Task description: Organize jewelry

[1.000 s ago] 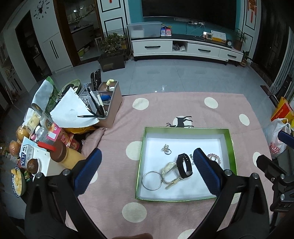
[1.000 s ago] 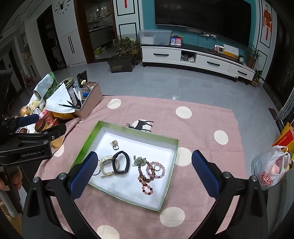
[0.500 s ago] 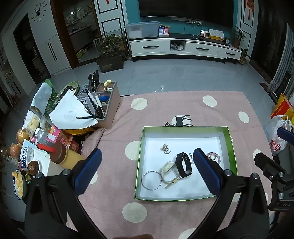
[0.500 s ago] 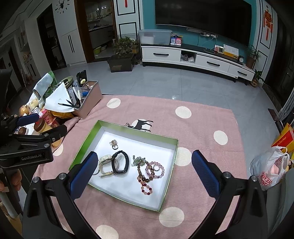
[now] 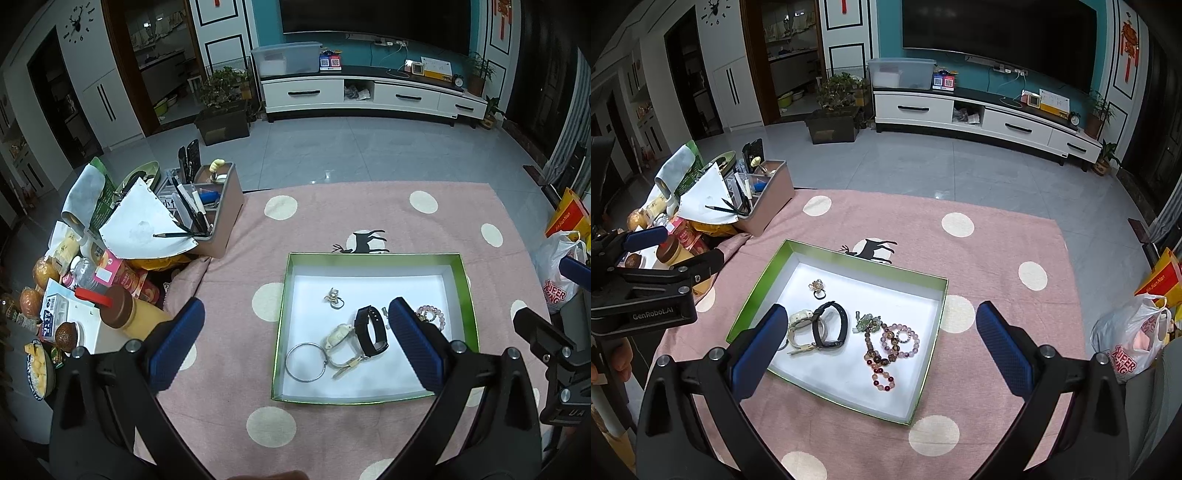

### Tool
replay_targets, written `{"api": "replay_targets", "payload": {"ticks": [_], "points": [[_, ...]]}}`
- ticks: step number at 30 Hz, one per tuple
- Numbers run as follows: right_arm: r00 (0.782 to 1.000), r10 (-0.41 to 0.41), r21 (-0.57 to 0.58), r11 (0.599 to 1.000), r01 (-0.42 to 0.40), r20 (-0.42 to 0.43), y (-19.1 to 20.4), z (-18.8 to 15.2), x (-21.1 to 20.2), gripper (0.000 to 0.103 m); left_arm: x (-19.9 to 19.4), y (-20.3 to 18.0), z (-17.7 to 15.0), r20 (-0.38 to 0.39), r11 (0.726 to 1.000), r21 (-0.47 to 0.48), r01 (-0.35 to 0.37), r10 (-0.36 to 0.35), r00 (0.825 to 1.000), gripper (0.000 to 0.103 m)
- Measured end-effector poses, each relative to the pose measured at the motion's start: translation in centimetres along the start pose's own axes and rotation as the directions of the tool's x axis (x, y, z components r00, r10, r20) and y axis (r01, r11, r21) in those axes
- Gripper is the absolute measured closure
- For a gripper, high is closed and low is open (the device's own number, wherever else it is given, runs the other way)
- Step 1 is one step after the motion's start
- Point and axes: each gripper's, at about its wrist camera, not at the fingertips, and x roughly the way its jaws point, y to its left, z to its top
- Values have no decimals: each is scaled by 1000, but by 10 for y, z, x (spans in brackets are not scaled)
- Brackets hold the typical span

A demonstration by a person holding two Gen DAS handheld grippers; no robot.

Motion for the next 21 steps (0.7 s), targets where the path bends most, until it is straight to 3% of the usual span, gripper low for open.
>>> {"api": "replay_targets", "payload": {"ticks": [21], "points": [[1000, -3, 1, 1000, 3, -1, -3, -2, 1, 1, 4, 3, 0, -9, 1000, -11, -11, 11, 1000, 2]]}}
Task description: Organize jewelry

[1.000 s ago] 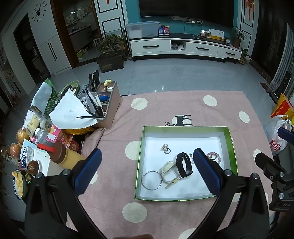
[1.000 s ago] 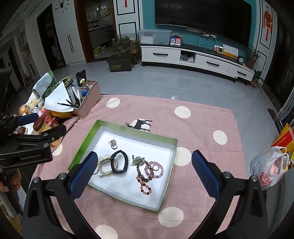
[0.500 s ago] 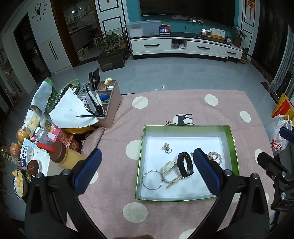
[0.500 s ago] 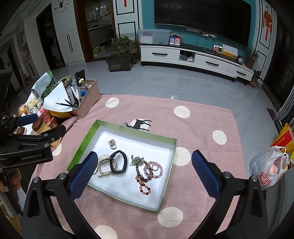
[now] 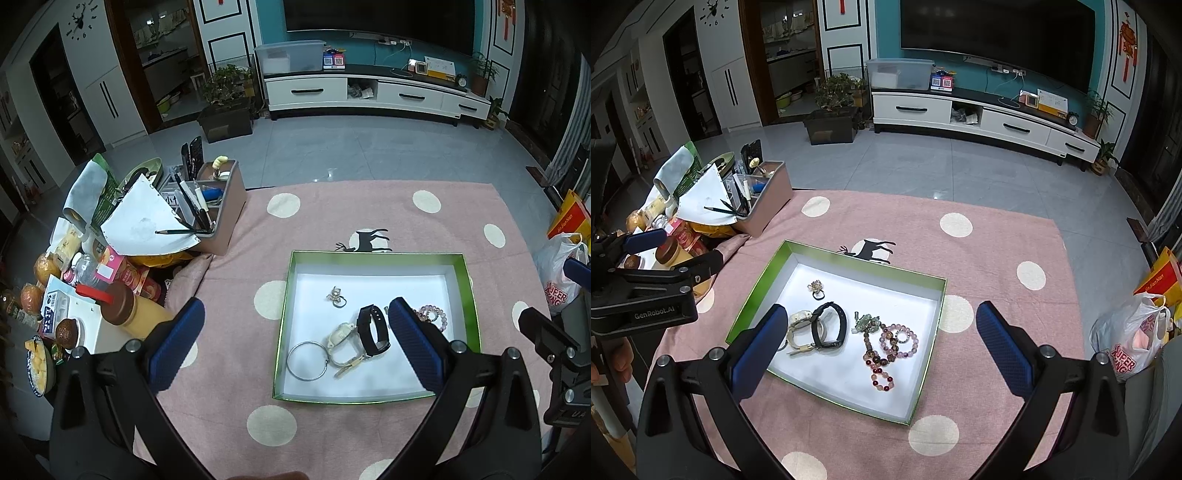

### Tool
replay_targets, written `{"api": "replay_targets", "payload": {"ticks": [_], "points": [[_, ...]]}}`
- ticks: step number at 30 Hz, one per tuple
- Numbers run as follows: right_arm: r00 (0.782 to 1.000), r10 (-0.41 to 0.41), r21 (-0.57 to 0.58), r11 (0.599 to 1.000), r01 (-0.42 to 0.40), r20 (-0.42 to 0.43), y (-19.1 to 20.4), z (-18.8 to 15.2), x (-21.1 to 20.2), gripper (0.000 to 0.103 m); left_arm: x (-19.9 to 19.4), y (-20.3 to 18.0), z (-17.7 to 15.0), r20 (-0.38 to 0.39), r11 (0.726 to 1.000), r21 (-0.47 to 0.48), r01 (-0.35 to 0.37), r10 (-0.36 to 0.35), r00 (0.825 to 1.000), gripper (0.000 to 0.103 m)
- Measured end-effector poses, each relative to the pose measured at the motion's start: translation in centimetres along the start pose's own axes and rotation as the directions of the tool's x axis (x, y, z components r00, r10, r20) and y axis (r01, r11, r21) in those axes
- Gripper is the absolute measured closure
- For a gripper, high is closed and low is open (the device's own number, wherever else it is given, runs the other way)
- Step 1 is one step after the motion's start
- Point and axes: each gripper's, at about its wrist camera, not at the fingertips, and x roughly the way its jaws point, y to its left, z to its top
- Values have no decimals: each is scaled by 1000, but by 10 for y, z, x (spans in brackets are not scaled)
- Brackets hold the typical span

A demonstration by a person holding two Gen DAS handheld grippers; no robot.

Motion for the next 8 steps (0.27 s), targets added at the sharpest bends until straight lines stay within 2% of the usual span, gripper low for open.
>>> {"api": "replay_targets", "payload": {"ticks": [8], "points": [[1000, 0, 0, 1000, 0, -1, -1, 0, 1, 1, 3, 0, -2, -12, 1000, -8, -11, 11, 1000, 2]]}}
